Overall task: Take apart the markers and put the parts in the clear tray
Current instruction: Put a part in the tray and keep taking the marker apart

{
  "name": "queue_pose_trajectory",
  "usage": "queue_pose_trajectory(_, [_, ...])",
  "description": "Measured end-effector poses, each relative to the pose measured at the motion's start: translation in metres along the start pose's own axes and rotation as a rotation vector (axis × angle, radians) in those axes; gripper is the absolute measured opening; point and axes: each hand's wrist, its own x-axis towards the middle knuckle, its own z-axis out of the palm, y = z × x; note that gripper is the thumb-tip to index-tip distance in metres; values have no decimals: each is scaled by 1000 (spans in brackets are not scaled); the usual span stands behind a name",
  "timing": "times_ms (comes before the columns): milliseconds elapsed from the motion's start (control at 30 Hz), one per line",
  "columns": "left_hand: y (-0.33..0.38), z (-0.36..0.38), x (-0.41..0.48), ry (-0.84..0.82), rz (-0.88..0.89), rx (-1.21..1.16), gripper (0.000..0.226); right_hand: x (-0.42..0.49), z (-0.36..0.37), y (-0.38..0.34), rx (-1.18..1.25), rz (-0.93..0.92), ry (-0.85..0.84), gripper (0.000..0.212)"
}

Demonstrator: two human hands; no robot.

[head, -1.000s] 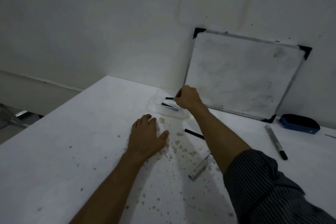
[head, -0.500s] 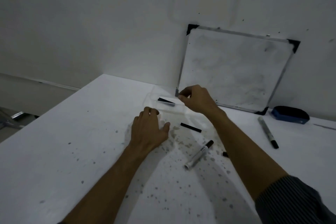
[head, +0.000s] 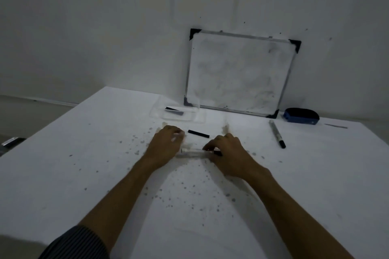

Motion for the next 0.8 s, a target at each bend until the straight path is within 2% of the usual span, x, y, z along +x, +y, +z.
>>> queue_pose_trajectory(67, [16, -6, -3, 0, -166, -328, 56, 0, 3, -10, 208, 134, 184, 27])
queue_pose_trajectory(100, [25, -5, -6, 11, -179, -426, 61, 0, 4, -18, 331, 211, 279, 29])
queue_pose_trajectory(200, [51, 11, -19, 54, -61, -592, 56, 2, 9, -38, 523, 329, 432, 34])
queue_pose_trajectory(333, [54, 28, -25, 87, 40, -624, 35, -5, 19, -39, 587, 343, 459, 34])
queue_pose_trajectory(533, [36, 26, -17, 32, -55, -702, 25, -6, 23, -30, 589, 288, 334, 41])
queue_pose_trajectory(633, [28, 23, -5, 98, -146, -845, 26, -1, 22, -28, 568, 356, 450, 34])
queue_pose_trajectory(700, [23, 20, 0, 90, -150, -792, 28, 11, 18, -22, 406, 389, 471, 28])
queue_pose_trajectory(800, [21, 18, 0, 40, -145, -736, 31, 36, 17, -10, 114, 438, 310, 38])
